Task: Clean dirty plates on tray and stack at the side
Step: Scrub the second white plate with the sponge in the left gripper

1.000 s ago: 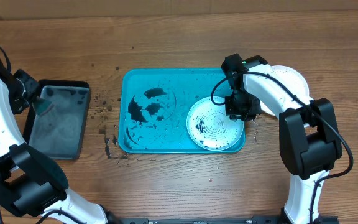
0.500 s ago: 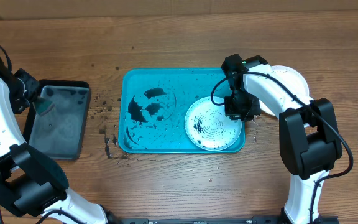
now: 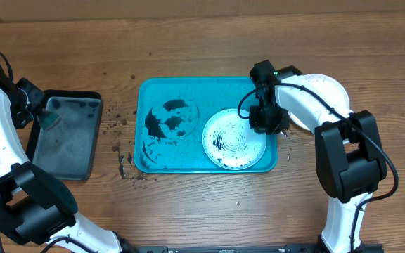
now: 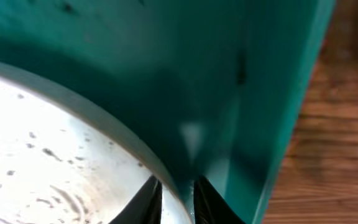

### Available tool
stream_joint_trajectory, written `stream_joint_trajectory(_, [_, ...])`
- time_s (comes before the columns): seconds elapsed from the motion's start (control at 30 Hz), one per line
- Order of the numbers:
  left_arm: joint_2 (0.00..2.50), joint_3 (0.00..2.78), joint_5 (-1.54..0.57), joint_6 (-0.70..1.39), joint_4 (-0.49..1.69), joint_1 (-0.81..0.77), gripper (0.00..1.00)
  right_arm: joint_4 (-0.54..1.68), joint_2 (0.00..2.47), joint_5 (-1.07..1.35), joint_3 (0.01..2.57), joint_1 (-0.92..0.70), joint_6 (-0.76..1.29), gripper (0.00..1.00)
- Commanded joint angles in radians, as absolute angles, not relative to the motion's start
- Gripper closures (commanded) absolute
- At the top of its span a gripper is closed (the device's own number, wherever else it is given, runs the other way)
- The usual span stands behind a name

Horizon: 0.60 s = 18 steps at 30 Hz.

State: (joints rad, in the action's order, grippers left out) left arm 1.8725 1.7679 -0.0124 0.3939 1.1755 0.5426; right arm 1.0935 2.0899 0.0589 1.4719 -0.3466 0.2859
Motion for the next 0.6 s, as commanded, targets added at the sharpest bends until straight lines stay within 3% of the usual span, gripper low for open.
stream_joint_trajectory(0.0, [1.885,1.786,-0.028,0.404,1.174,0.535,0.96,1.068,2.088,0.07,1.414,-0.346,0.285,0.81])
stream_joint_trajectory(0.37, [1.885,1.786,-0.184,0.336,1.164,0.484,0.96,0.897,2.088,0.313,1.411,-0.347,0.294,0.96])
stream_joint_trajectory(0.57, [1.885,1.759,-0.184,0.337,1.145,0.344,0.96,0.788,2.088,0.316,1.411,-0.374,0.315,0.96])
